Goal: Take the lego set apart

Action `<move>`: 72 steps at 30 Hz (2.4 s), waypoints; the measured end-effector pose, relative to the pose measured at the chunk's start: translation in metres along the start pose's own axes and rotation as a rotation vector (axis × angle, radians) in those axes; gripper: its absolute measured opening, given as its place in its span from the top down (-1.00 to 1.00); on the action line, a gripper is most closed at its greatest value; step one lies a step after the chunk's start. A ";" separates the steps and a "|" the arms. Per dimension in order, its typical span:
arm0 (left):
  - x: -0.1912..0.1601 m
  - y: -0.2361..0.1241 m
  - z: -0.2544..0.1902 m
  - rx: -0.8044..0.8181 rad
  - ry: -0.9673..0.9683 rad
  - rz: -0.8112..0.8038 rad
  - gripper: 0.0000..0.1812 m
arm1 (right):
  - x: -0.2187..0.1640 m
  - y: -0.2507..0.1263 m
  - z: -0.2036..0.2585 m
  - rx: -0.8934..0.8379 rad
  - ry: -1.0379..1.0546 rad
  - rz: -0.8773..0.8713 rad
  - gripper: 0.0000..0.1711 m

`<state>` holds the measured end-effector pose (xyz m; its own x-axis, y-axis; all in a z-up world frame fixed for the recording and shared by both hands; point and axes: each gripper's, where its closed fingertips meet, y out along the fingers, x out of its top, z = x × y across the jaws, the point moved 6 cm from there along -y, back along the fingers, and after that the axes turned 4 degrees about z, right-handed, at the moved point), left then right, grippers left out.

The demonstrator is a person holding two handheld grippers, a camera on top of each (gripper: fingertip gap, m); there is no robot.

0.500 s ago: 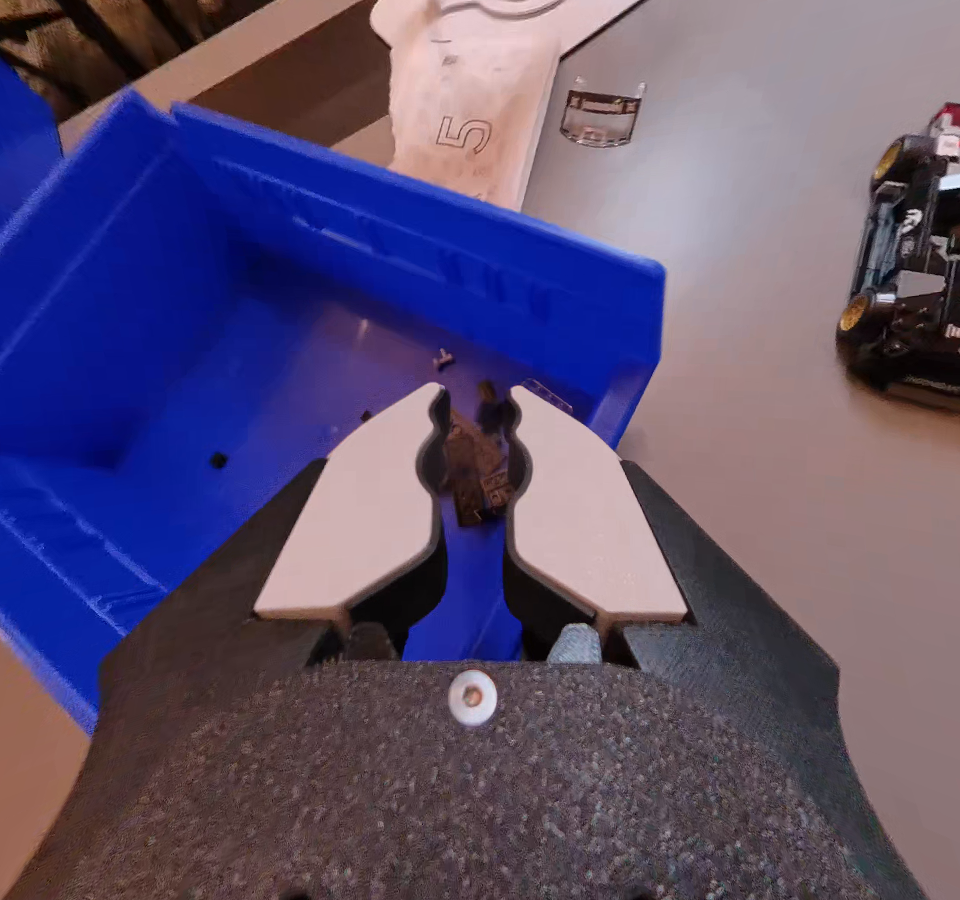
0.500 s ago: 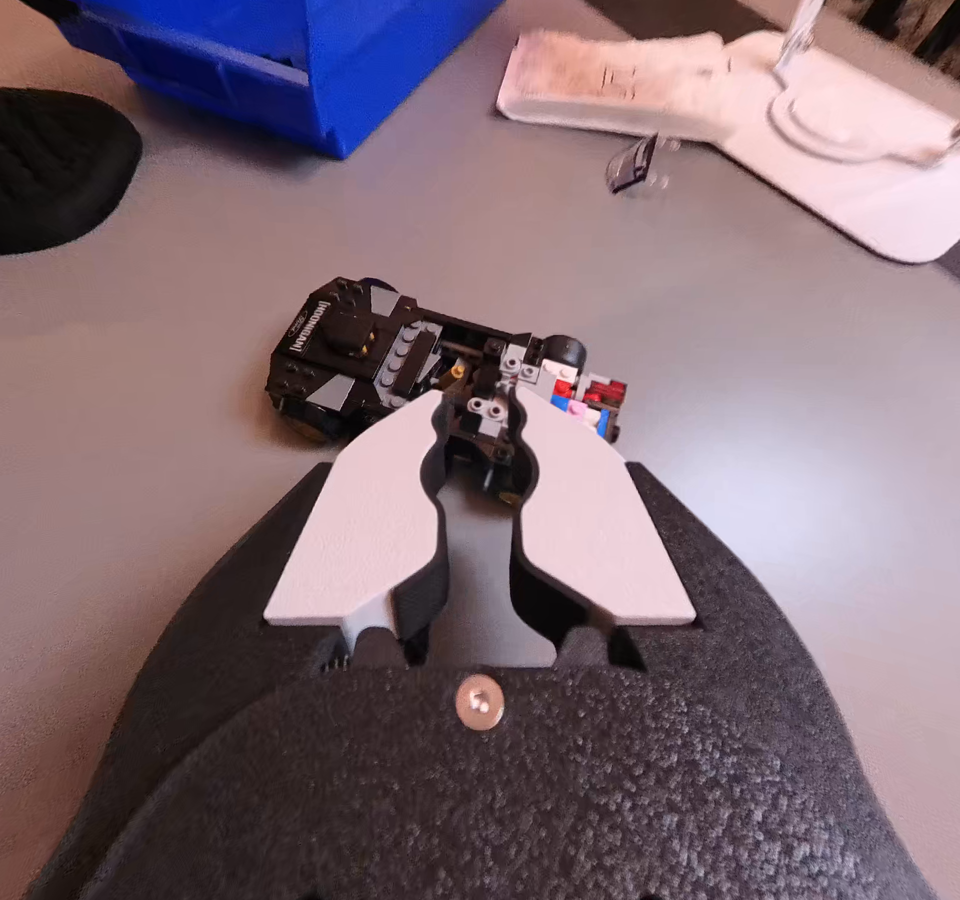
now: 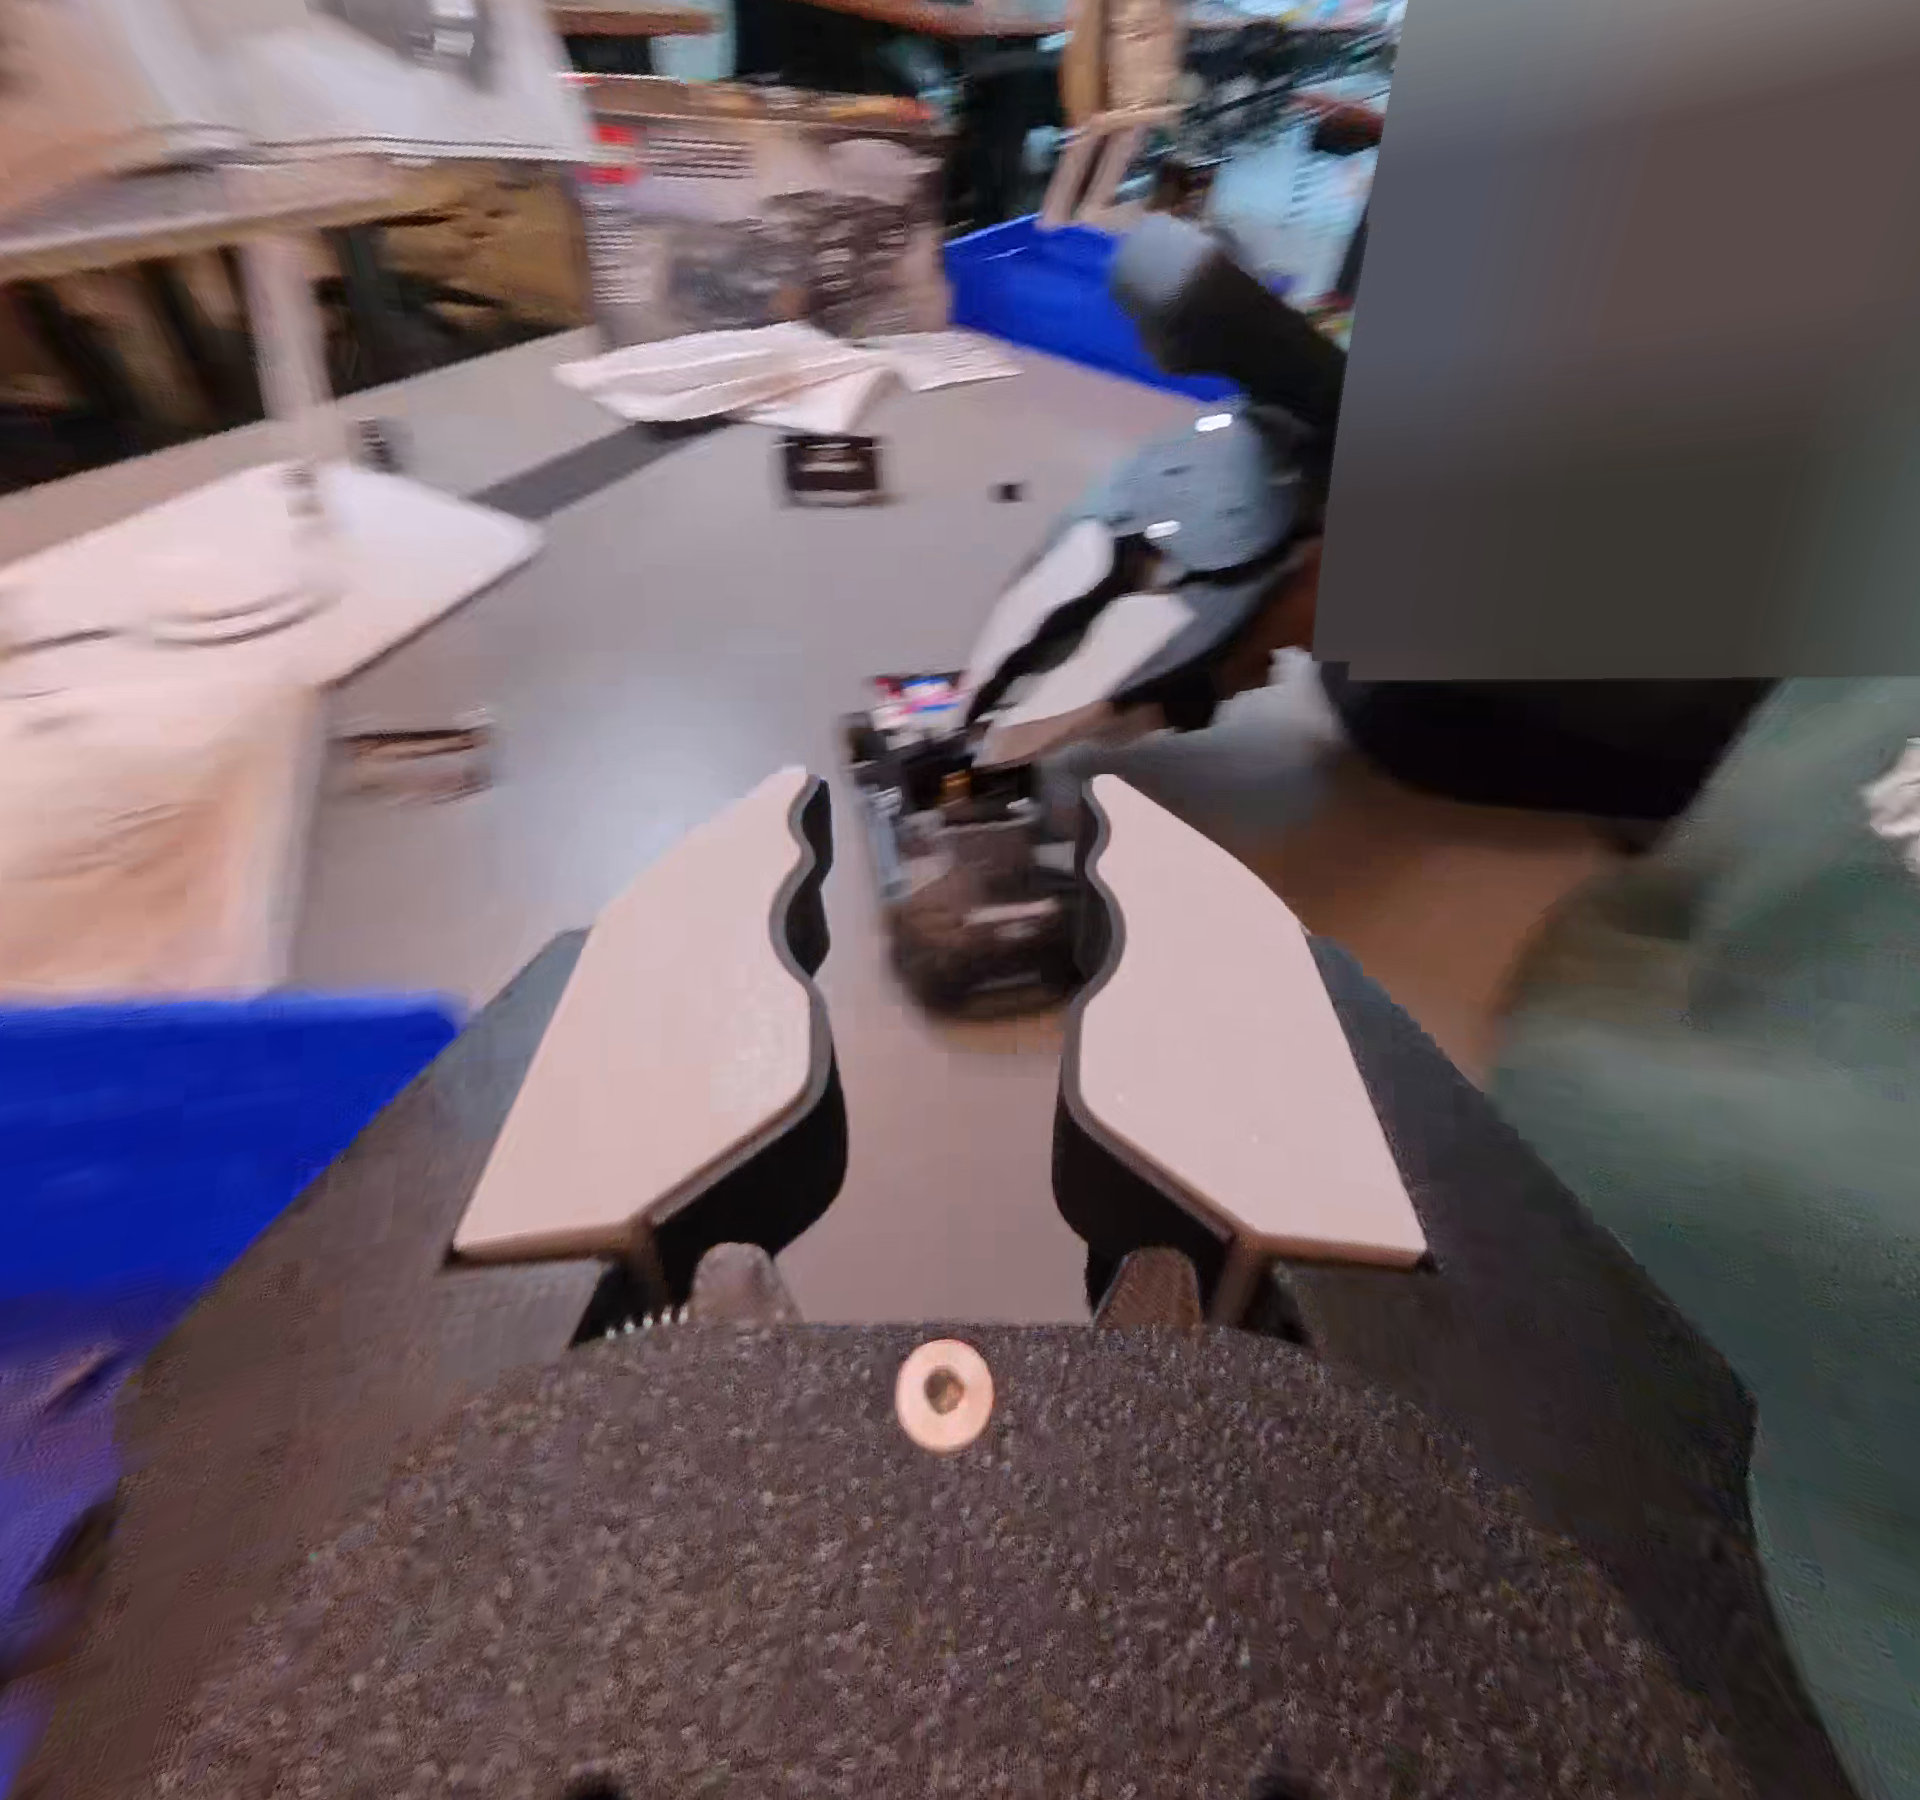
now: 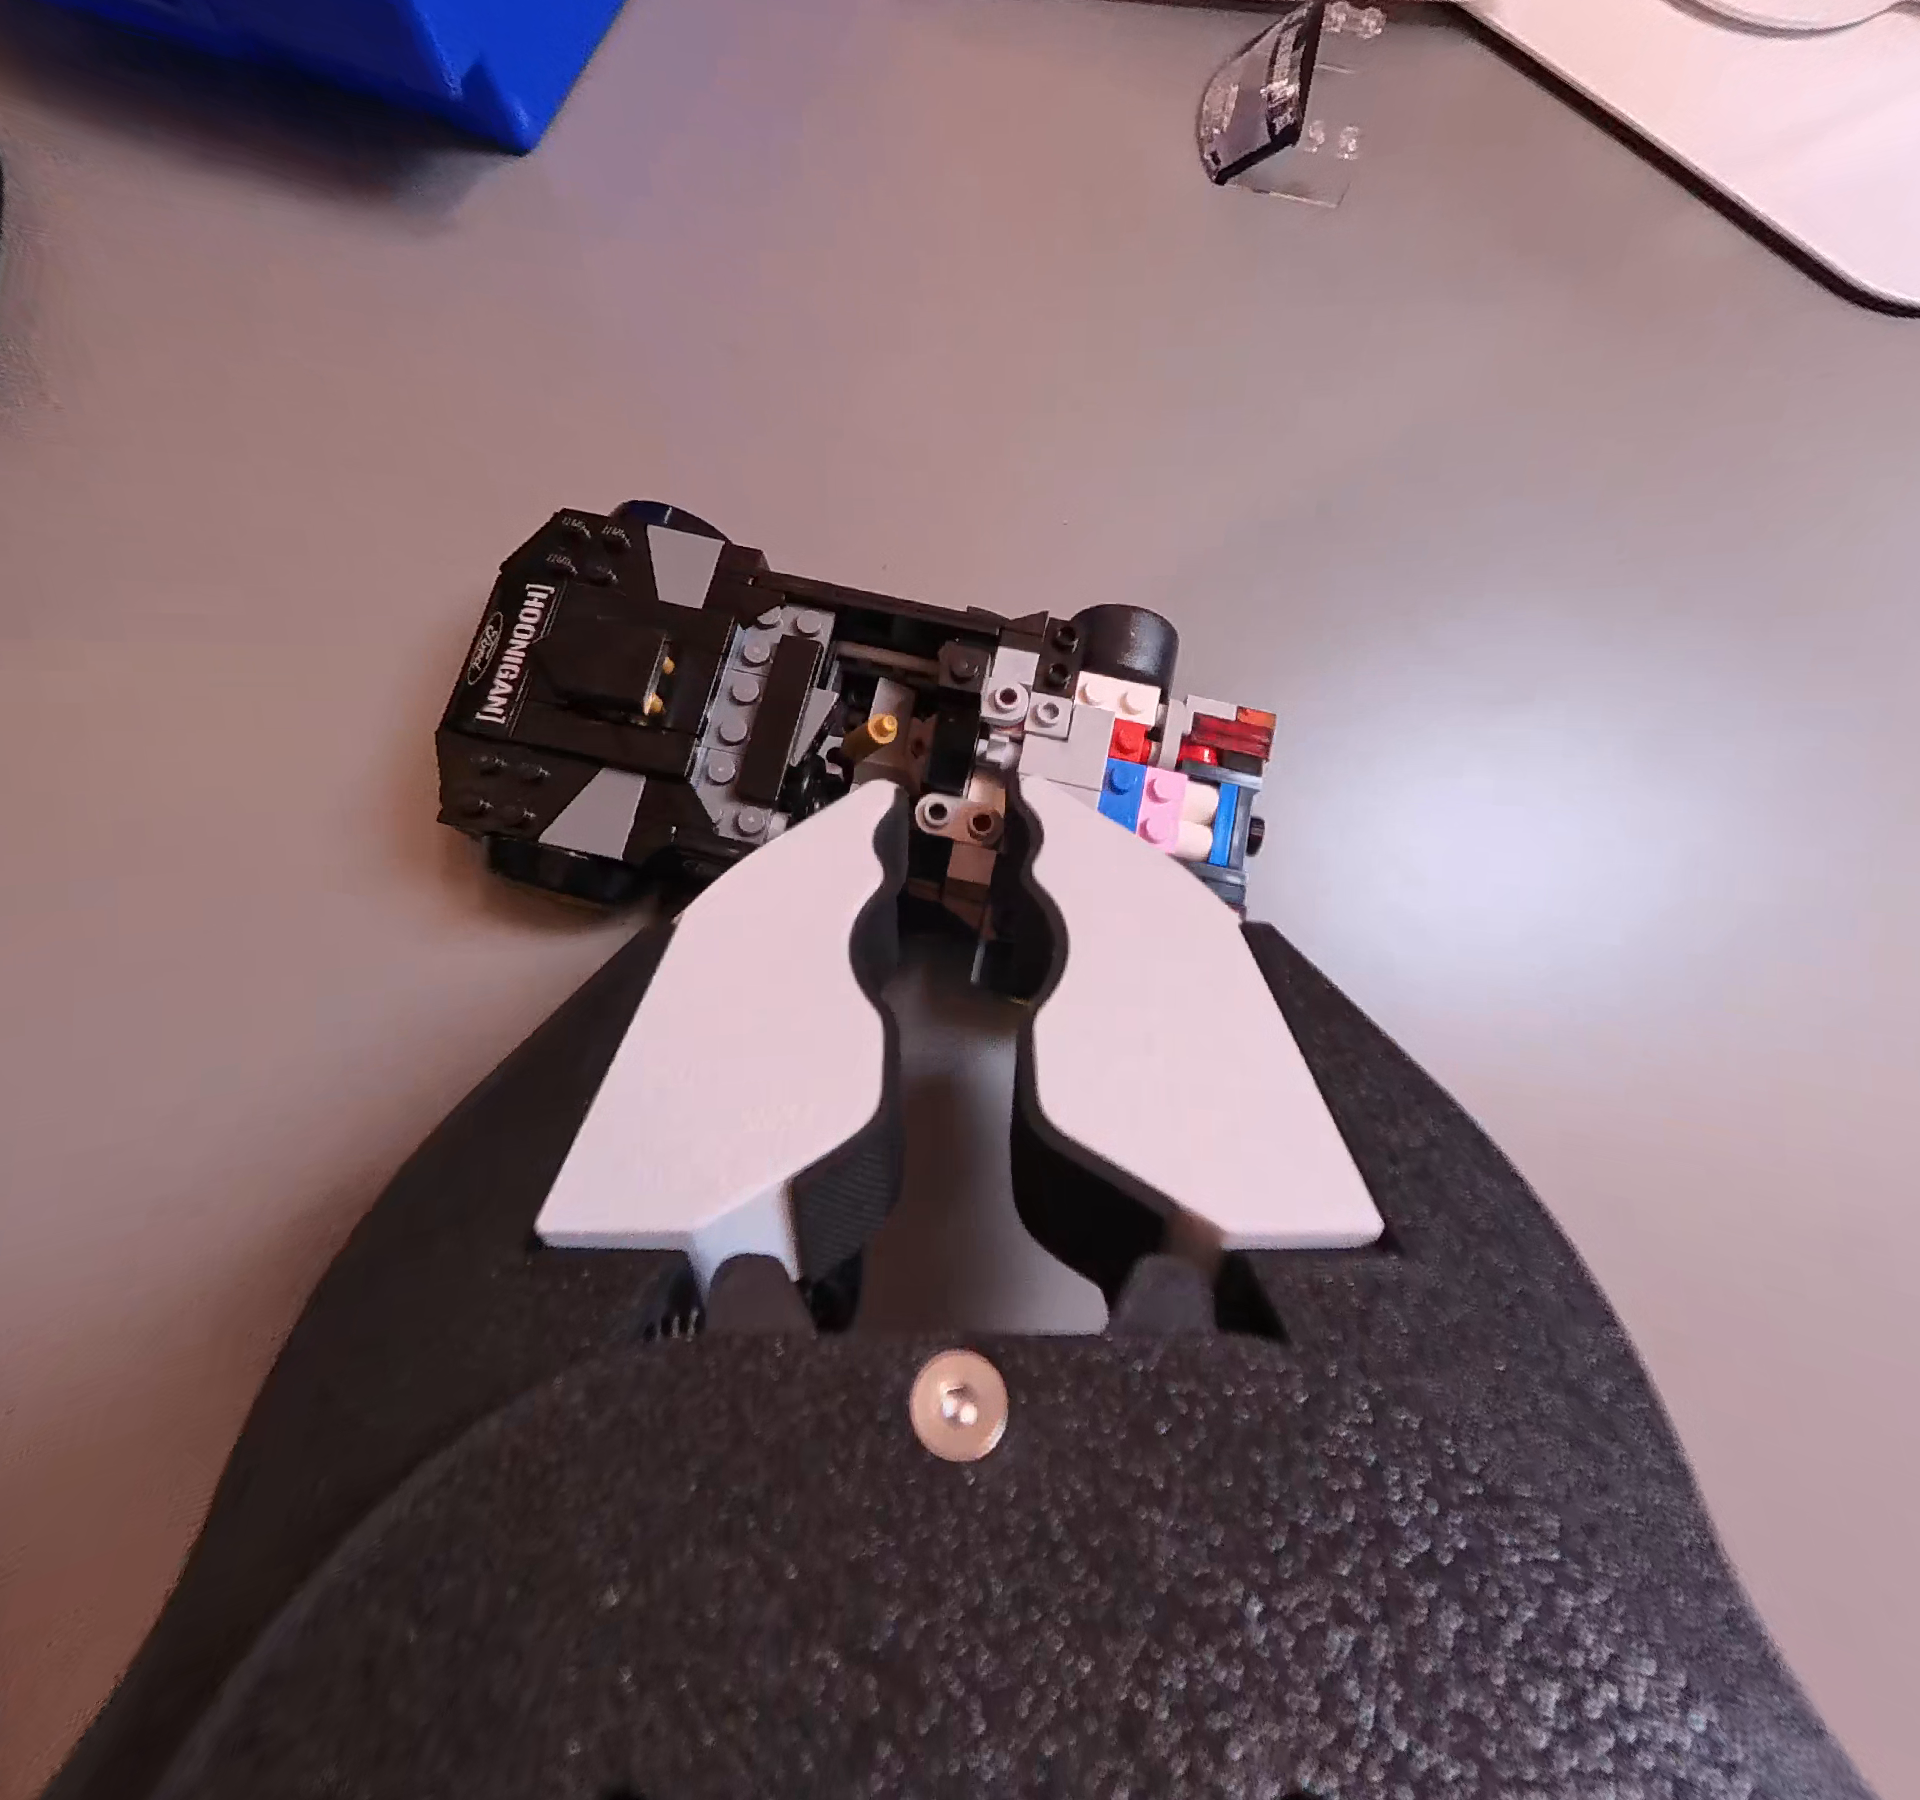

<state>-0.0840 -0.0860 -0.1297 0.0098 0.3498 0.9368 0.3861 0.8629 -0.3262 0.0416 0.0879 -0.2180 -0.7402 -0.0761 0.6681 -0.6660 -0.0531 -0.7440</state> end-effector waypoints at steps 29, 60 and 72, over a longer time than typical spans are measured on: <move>-0.071 0.125 -0.015 0.024 0.066 0.391 0.11 | 0.017 0.012 0.004 -0.136 -0.397 -0.045 0.90; 0.006 0.068 -0.034 0.262 0.582 -0.099 0.91 | 0.047 -0.040 0.018 1.023 0.508 -0.517 0.87; -0.034 -0.051 0.099 0.596 -0.070 0.327 0.90 | 0.012 -0.021 -0.039 0.251 0.143 -0.249 0.78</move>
<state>-0.1948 -0.1059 -0.1577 -0.0275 0.6318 0.7747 -0.2003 0.7557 -0.6235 0.0434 0.1272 -0.1938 -0.5757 0.1091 0.8103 -0.7970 -0.2960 -0.5264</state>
